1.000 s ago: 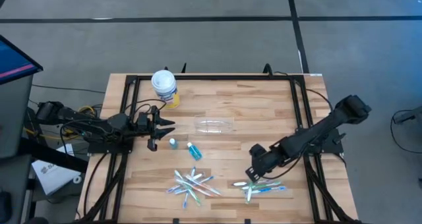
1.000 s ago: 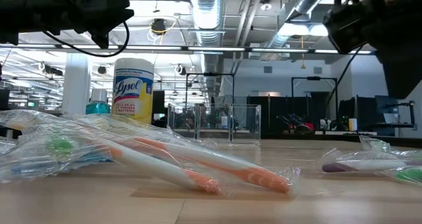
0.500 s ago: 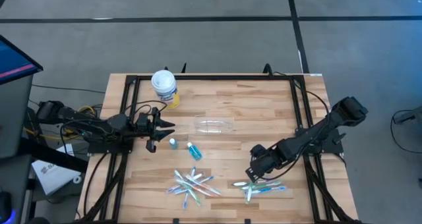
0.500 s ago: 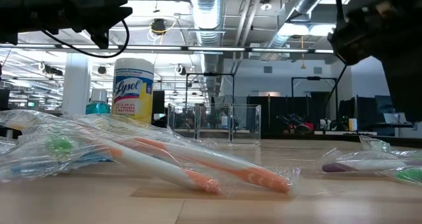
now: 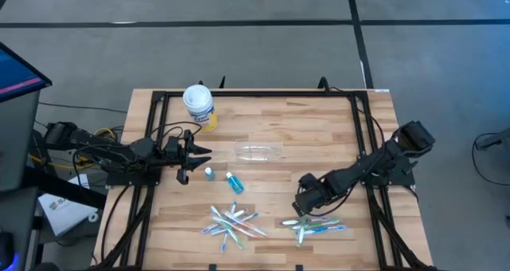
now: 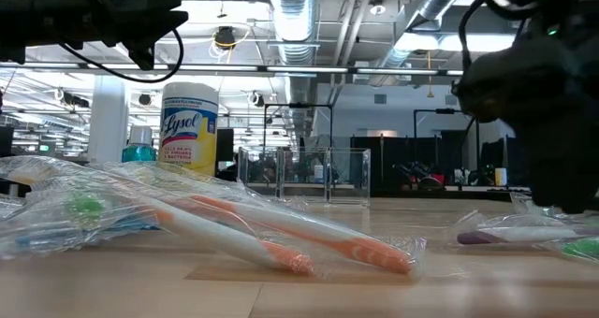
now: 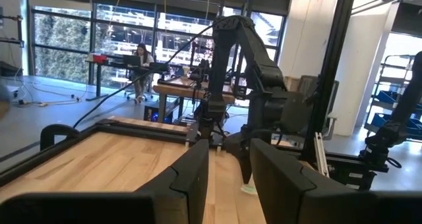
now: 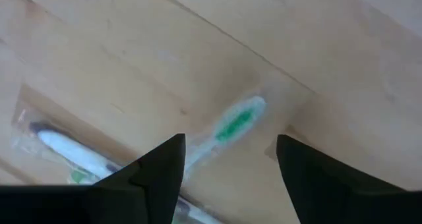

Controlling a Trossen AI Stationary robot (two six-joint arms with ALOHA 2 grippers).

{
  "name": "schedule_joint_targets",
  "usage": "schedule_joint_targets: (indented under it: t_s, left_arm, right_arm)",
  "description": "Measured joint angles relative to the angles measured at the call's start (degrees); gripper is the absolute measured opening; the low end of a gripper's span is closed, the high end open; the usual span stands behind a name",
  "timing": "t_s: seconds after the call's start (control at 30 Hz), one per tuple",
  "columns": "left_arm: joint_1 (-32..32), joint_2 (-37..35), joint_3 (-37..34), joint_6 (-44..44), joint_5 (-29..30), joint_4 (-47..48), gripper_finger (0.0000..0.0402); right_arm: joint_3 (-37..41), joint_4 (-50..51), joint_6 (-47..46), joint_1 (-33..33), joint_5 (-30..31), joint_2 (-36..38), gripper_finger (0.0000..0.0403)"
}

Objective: Pick & Place toothbrushing station
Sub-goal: Put the top right green toothbrush into the transparent organizer

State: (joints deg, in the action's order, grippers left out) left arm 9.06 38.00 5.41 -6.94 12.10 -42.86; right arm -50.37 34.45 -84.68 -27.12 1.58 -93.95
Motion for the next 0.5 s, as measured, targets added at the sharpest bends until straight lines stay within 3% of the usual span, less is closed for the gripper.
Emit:
schedule_joint_targets:
  t_s: [0.5]
  left_arm:
    - [0.0, 0.0, 0.0, 0.0, 0.0, 0.0, 0.0108]
  right_arm:
    - [0.0, -0.4, 0.0, 0.6, 0.0, -0.2, 0.0193]
